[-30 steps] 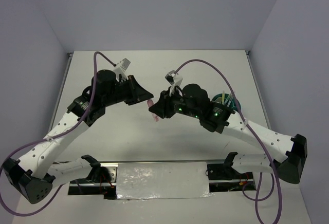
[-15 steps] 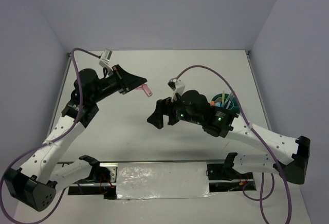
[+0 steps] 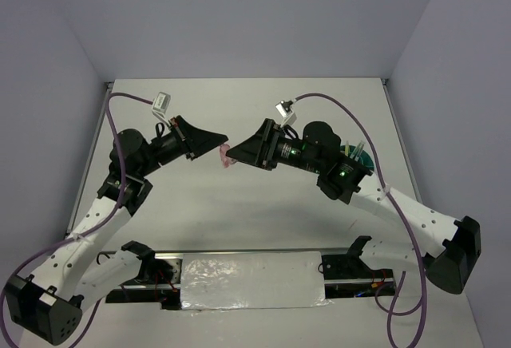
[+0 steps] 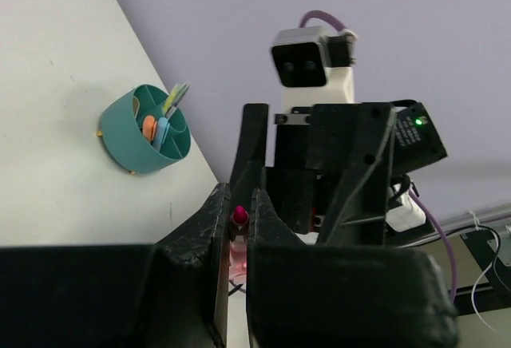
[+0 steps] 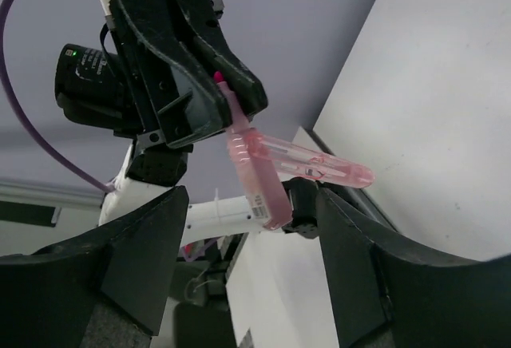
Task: Sort the stationery into containers
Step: Close the pen cap on the pen.
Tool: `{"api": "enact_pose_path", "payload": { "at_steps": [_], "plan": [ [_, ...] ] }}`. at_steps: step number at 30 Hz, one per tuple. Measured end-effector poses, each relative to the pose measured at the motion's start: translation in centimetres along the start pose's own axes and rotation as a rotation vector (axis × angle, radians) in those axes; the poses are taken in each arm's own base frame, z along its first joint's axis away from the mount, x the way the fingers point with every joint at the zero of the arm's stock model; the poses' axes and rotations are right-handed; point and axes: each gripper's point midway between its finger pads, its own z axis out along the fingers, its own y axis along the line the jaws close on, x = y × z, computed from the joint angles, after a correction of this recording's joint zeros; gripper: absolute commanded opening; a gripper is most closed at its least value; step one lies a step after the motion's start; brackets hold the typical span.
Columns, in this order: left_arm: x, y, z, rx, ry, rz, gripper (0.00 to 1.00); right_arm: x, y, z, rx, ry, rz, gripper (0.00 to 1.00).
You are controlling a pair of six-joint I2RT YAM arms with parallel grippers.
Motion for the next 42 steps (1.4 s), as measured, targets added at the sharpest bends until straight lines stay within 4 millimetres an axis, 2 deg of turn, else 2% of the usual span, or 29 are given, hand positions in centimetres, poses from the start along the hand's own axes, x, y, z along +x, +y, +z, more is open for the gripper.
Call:
{"api": "enact_pose_path", "payload": {
  "at_steps": [9,10,11,12,13,15,18,19,20,21,24,27,28,30,31,33,34,36,37,42],
  "plan": [
    [0.1,-1.2,-0.6,0.049,-0.010,-0.001,0.00,0.6,1.4,1.0,-0.088,0.050,0.094,0.51],
    [0.0,-1.4,-0.6,0.055,-0.011,-0.004,0.00,0.5,1.5,1.2,-0.094,0.052,0.101,0.47],
    [0.0,-1.5,-0.6,0.060,-0.010,-0.007,0.00,0.6,1.5,1.4,-0.101,0.058,0.105,0.27],
    [0.0,-1.6,-0.6,0.065,-0.011,-0.009,0.00,0.8,1.3,1.6,-0.104,0.067,0.104,0.21],
    [-0.1,-1.6,-0.6,0.065,-0.013,-0.010,0.00,1.0,1.3,1.8,-0.112,0.081,0.111,0.21],
    [-0.2,-1.5,-0.6,0.057,-0.016,-0.038,0.00,0.9,1.5,2.0,-0.130,0.087,0.102,0.27],
    [-0.3,-1.4,-0.5,0.056,-0.021,-0.037,0.00,0.9,1.5,2.3,-0.139,0.096,0.100,0.28],
    [-0.4,-1.4,-0.5,0.054,-0.026,-0.035,0.00,0.9,1.5,2.4,-0.140,0.097,0.100,0.32],
    [-0.5,-1.3,-0.5,0.052,-0.031,-0.032,0.00,0.8,1.4,2.5,-0.141,0.097,0.099,0.46],
    [-0.5,-1.3,-0.5,0.050,-0.033,-0.027,0.00,0.8,1.3,2.6,-0.137,0.098,0.109,0.52],
    [0.3,-0.8,-0.2,0.045,0.001,-0.016,0.00,0.7,1.1,3.3,-0.134,0.105,0.111,0.53],
    [0.5,-0.3,0.1,0.033,0.012,-0.021,0.00,0.9,0.7,3.6,-0.122,0.113,0.108,0.32],
    [0.5,-0.4,0.1,0.035,0.012,-0.015,0.00,0.9,0.3,3.7,-0.112,0.115,0.110,0.18],
    [0.4,-0.1,0.1,0.021,0.013,-0.020,0.08,0.8,0.3,3.7,-0.121,0.123,0.090,0.09],
    [0.3,-0.1,0.1,0.013,0.014,-0.020,0.29,0.8,0.2,3.6,-0.121,0.125,0.083,0.08],
    [-0.1,-0.2,0.2,-0.008,0.009,-0.001,0.55,0.7,0.5,3.5,-0.131,0.128,0.069,0.07],
    [-0.4,-0.4,0.2,-0.017,0.004,0.022,0.77,0.8,0.3,3.5,-0.122,0.130,0.067,0.06],
    [-1.4,-1.5,0.3,-0.022,-0.011,0.069,0.95,0.8,-0.1,3.5,-0.108,0.133,0.055,0.05],
    [-1.9,-1.9,0.4,-0.030,-0.018,0.087,0.99,0.8,-0.4,3.5,-0.102,0.133,0.048,0.05],
    [-5.2,-4.0,0.7,-0.116,-0.076,0.178,0.99,0.8,-0.1,2.6,-0.127,0.149,-0.038,0.00]
  ]
}}
